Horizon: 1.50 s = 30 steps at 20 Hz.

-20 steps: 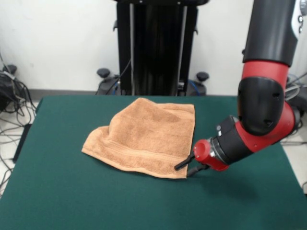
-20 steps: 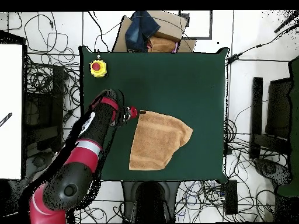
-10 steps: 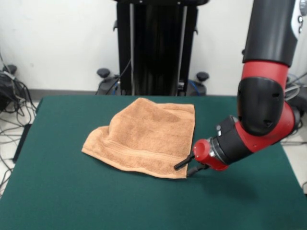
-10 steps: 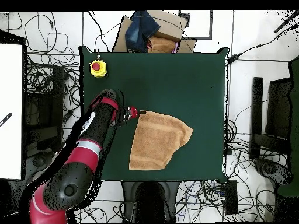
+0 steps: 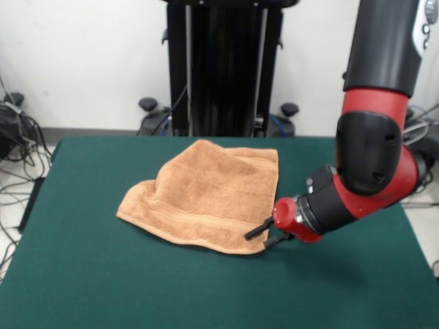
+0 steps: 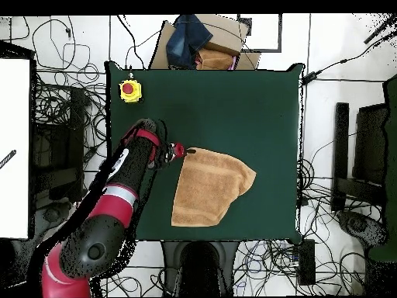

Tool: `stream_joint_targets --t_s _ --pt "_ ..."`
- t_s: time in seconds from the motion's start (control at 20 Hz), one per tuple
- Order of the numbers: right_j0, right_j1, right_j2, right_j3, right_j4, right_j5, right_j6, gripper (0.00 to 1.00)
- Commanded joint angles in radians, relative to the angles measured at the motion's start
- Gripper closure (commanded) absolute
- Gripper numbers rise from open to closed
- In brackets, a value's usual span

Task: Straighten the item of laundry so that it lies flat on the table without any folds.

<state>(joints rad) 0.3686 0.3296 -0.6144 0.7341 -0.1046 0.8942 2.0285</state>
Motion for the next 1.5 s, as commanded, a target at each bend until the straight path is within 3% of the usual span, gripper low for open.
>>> stream_joint_targets --t_s 0.05,0.45,0.55,0.7,0.9,1.5 --pt "-0.059 0.140 0.132 0.054 -0.038 0.118 -0.073 0.00" --pt "-0.063 0.150 0.125 0.035 -0.040 0.154 -0.068 0.00" --pt "-0.064 0.156 0.123 0.026 -0.041 0.112 -0.036 0.00" --pt "-0.064 0.135 0.142 0.046 -0.047 -0.062 0.031 0.00" --pt "-0.064 0.102 0.172 0.089 -0.054 -0.178 0.040 0.00" --pt "-0.069 0.117 0.174 0.053 -0.067 -0.229 0.076 0.00"
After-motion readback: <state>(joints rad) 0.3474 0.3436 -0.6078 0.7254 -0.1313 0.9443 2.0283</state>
